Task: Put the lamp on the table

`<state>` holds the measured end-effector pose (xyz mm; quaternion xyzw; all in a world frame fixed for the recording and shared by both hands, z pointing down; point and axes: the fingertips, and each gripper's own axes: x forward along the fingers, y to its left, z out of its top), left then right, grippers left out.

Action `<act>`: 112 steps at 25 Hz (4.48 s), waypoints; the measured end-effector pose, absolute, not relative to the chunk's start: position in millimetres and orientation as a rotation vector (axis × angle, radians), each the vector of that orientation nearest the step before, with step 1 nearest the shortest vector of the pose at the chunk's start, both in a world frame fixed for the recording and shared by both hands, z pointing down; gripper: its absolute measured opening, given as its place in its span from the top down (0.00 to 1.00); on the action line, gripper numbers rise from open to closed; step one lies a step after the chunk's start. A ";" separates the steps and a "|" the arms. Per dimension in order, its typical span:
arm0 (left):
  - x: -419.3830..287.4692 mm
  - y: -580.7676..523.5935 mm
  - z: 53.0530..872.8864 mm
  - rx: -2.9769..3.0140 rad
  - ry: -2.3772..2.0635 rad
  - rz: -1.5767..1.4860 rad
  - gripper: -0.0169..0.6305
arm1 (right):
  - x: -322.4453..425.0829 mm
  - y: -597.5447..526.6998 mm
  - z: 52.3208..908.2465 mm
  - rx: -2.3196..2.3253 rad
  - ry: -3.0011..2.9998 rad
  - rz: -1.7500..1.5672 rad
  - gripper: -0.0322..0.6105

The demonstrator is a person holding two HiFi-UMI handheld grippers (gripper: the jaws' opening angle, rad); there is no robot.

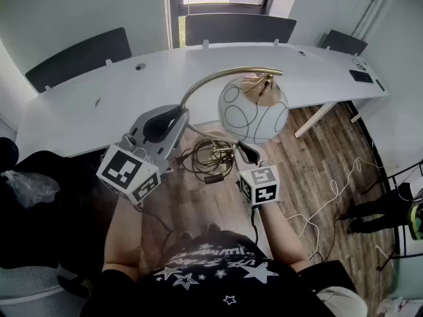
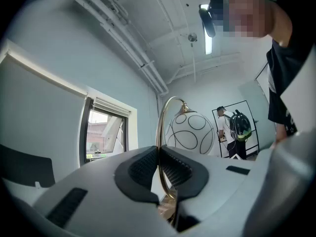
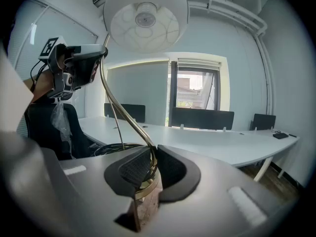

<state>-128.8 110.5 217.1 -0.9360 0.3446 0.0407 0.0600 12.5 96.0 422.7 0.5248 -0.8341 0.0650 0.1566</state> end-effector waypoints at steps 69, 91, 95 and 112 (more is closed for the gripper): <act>-10.5 10.5 247.2 -2.902 1.081 0.059 0.93 | 130.2 9.4 454.1 1.508 -2.430 0.309 0.88; -48.9 -181.9 257.3 -2.958 0.998 0.116 0.92 | 101.9 -167.6 455.1 1.560 -2.327 0.322 0.88; -60.1 -220.9 261.1 -2.978 0.973 0.114 0.92 | 92.7 -203.3 457.5 1.584 -2.296 0.327 0.88; -60.4 -246.2 264.5 -2.989 0.985 0.130 0.93 | 94.9 -229.4 458.9 1.590 -2.297 0.332 0.88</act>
